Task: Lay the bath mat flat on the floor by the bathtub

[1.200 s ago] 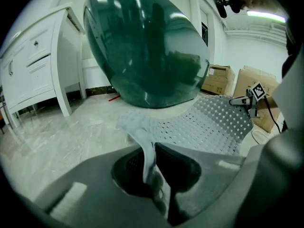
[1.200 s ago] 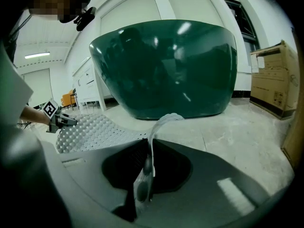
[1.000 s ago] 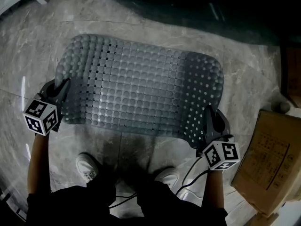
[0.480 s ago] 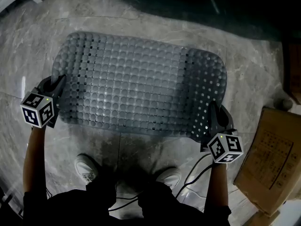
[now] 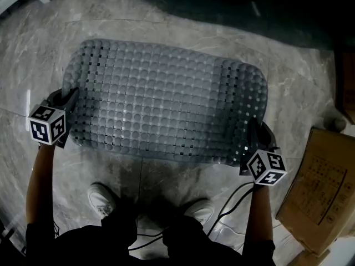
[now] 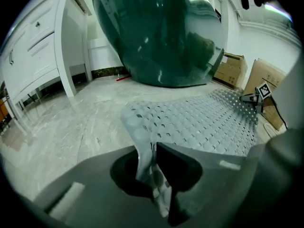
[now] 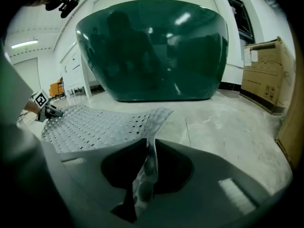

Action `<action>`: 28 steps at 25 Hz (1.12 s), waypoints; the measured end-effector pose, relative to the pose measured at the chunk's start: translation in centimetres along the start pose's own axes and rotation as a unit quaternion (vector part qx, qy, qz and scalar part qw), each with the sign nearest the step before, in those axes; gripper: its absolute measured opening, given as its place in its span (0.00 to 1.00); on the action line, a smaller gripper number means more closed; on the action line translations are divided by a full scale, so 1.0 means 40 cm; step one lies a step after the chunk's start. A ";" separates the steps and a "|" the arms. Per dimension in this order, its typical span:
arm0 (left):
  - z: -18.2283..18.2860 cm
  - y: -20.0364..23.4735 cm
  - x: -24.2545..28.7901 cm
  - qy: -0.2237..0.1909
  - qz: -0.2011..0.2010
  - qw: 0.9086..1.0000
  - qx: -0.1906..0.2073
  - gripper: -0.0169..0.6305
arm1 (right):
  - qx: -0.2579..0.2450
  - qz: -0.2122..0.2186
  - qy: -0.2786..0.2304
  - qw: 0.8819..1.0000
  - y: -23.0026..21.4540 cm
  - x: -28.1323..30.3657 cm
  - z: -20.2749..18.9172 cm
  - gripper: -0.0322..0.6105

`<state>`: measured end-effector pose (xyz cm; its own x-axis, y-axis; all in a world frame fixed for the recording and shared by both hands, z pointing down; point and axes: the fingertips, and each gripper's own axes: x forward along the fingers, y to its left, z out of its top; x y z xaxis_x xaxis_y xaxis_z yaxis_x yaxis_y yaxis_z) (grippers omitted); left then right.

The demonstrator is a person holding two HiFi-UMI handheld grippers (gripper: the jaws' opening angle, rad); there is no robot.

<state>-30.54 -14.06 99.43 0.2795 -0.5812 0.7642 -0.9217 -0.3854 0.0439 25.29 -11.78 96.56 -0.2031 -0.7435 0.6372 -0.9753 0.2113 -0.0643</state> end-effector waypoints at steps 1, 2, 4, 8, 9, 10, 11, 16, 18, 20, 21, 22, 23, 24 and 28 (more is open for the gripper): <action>-0.003 0.002 0.003 0.002 0.001 1.000 0.000 0.09 | 0.000 -0.002 0.003 1.000 -0.005 0.005 -0.006 0.16; -0.006 0.003 0.004 0.003 0.001 1.000 -0.001 0.09 | 0.001 -0.004 0.006 1.000 -0.009 0.009 -0.011 0.16; -0.008 0.005 0.007 0.006 0.004 1.000 0.001 0.10 | 0.002 -0.007 0.010 1.000 -0.018 0.016 -0.019 0.17; -0.016 0.011 0.014 0.014 0.007 1.000 0.006 0.12 | 0.006 -0.016 0.014 1.000 -0.034 0.026 -0.030 0.19; -0.017 0.013 0.015 0.015 0.008 1.000 0.006 0.12 | 0.008 -0.018 0.014 1.000 -0.038 0.028 -0.032 0.20; -0.018 0.015 0.015 0.016 0.009 1.000 0.007 0.13 | 0.010 -0.021 0.015 1.000 -0.042 0.029 -0.034 0.20; -0.019 0.018 0.015 0.017 0.011 1.000 0.007 0.14 | 0.013 -0.024 0.015 1.000 -0.047 0.031 -0.037 0.21; -0.029 0.040 0.012 0.022 0.023 1.000 0.002 0.23 | 0.026 -0.040 0.010 0.999 -0.066 0.033 -0.046 0.27; -0.036 0.045 0.012 0.026 0.027 0.999 0.006 0.26 | 0.028 -0.052 0.008 0.998 -0.076 0.034 -0.052 0.30; -0.043 0.048 0.014 0.030 0.030 0.999 0.007 0.27 | 0.028 -0.061 0.009 0.998 -0.085 0.033 -0.059 0.32; -0.046 0.049 0.014 0.032 0.031 0.999 0.008 0.28 | 0.028 -0.064 0.009 0.998 -0.087 0.032 -0.062 0.32; -0.049 0.052 0.013 0.034 0.034 0.999 0.010 0.29 | 0.028 -0.066 0.010 0.997 -0.090 0.031 -0.064 0.32; -0.051 0.055 0.012 0.036 0.036 0.999 0.011 0.30 | 0.029 -0.068 0.012 0.997 -0.092 0.031 -0.067 0.32; -0.053 0.059 0.010 0.038 0.039 0.998 0.012 0.32 | 0.031 -0.071 0.014 0.997 -0.095 0.030 -0.070 0.33; -0.065 0.070 0.004 0.045 0.047 0.998 0.015 0.35 | 0.028 -0.076 0.015 0.997 -0.099 0.025 -0.076 0.32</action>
<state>-33.77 -13.38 101.34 0.1663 -0.5496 0.8187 -0.9337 -0.3549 -0.0485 29.20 -11.42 99.79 -0.0511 -0.7451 0.6650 -0.9981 0.0612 -0.0081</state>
